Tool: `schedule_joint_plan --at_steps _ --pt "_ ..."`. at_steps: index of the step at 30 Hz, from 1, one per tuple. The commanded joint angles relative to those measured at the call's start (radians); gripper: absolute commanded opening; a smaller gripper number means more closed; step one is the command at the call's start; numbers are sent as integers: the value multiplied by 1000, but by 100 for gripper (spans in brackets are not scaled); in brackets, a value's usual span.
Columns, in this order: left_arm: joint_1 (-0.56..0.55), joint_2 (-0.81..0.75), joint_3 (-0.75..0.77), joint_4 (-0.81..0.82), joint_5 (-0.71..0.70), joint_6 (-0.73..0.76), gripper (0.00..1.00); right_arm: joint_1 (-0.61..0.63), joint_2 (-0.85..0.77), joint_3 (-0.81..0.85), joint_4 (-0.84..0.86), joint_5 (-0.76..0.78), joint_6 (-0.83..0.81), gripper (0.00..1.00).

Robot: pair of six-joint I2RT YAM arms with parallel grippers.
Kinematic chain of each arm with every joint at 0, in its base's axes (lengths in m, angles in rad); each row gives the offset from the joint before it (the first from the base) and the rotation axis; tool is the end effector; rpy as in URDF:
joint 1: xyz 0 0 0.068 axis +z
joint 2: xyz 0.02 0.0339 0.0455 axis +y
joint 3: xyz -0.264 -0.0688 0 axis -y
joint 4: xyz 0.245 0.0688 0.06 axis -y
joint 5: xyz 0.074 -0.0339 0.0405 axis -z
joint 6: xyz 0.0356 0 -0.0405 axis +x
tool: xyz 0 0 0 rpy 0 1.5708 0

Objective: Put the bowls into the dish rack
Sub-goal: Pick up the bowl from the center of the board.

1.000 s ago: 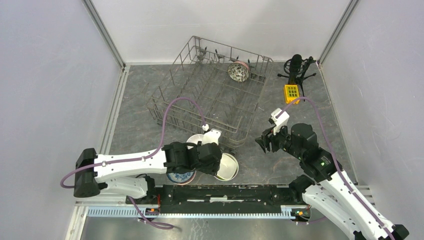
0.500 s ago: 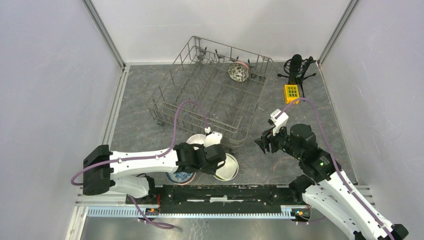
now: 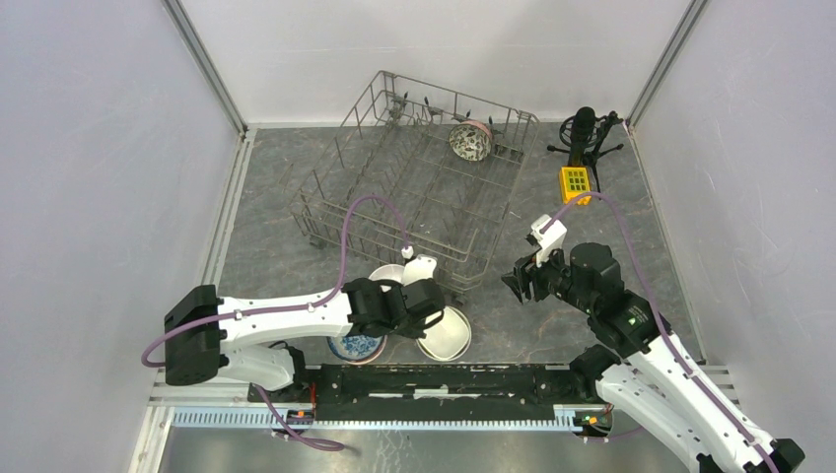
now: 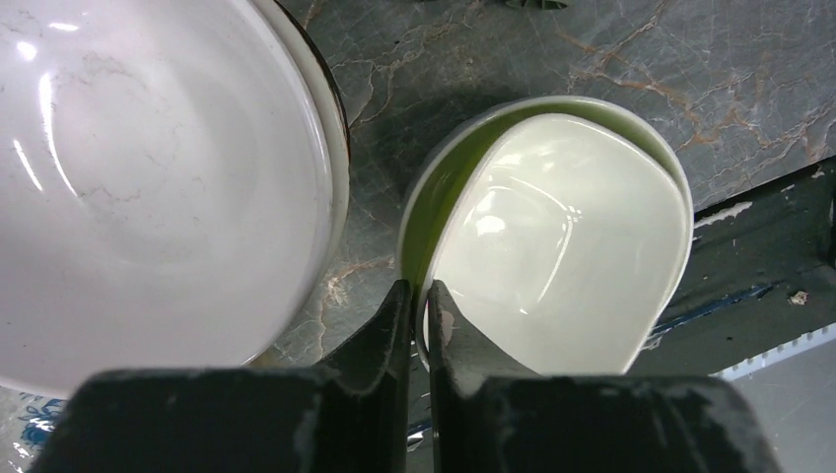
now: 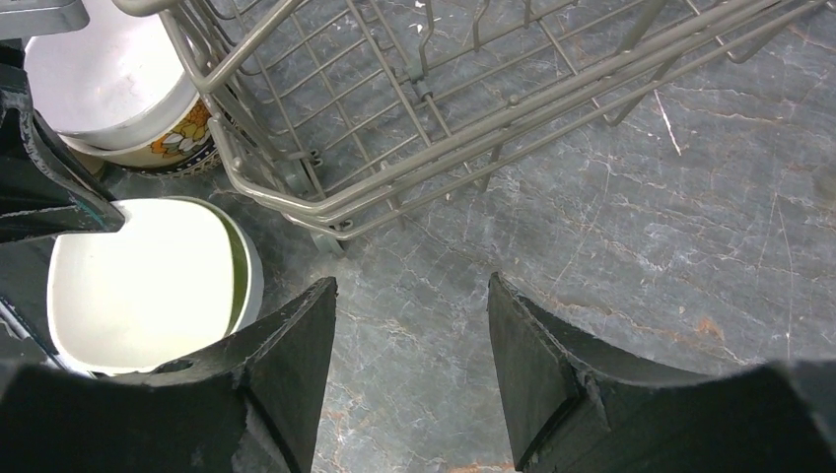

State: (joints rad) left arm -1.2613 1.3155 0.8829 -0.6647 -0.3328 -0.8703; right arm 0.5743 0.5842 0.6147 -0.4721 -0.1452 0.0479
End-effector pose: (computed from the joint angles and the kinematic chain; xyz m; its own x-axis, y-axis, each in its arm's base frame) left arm 0.0872 -0.2346 0.2249 -0.8283 0.2179 -0.5162 0.3438 0.9251 -0.1612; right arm 0.1161 0.0812 0.2799 -0.3894 -0.1955 -0.9001 -0.6294 0.7699 0.1051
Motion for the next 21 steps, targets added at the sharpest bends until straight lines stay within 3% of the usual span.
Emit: schedule_joint_plan --at_steps 1,3,15,21 --pt "3 -21 2 26 -6 5 10 5 4 16 34 -17 10 63" --pt "3 -24 5 26 -9 10 2 4 5 17 36 -23 14 63" --pt "3 -138 15 47 -73 39 2 4 1 48 41 -118 22 65" --pt "3 -223 -10 93 -81 76 2 4 -16 51 106 -281 66 74"
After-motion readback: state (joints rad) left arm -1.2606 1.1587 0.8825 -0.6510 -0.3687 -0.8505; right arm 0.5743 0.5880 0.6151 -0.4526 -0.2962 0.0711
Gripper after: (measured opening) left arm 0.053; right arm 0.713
